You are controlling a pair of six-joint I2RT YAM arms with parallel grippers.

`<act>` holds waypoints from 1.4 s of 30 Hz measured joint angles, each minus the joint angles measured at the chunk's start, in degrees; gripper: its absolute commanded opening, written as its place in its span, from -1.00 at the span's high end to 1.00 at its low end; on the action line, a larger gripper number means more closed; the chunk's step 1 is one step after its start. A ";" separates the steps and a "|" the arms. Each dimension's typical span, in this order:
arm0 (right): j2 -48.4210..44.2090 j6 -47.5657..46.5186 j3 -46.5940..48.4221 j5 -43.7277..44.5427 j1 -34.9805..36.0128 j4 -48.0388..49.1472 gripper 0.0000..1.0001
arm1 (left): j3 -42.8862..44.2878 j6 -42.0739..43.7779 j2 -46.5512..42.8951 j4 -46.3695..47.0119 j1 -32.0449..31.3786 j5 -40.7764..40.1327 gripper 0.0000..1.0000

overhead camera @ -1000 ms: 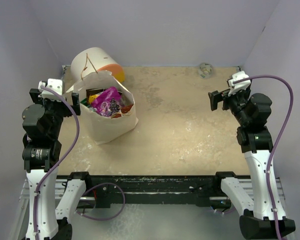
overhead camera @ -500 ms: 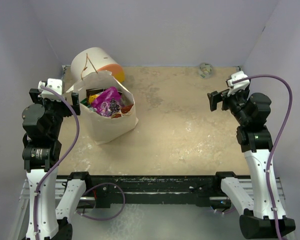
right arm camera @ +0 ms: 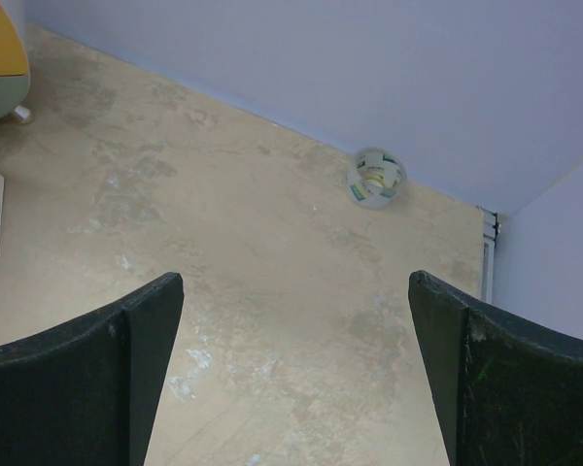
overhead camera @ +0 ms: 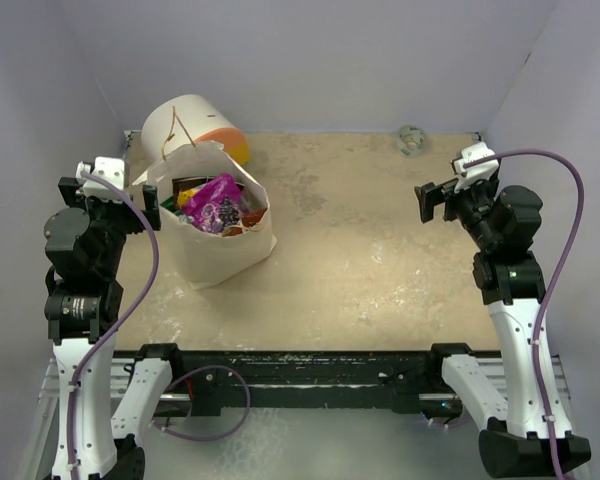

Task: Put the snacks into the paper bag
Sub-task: Reset both arms

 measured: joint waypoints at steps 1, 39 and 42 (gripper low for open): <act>0.00 -0.02 0.00 -0.02 0.00 0.00 -0.99 | 0.00 0.00 0.00 0.00 0.00 0.00 -0.99; -0.02 -0.48 0.00 -1.27 -0.02 -0.02 -0.99 | 0.00 0.04 -0.17 0.02 0.37 -0.46 -0.98; -0.09 -0.48 0.00 -1.29 -0.02 -0.02 -0.99 | 0.00 0.04 -0.28 0.02 0.37 -0.52 -0.98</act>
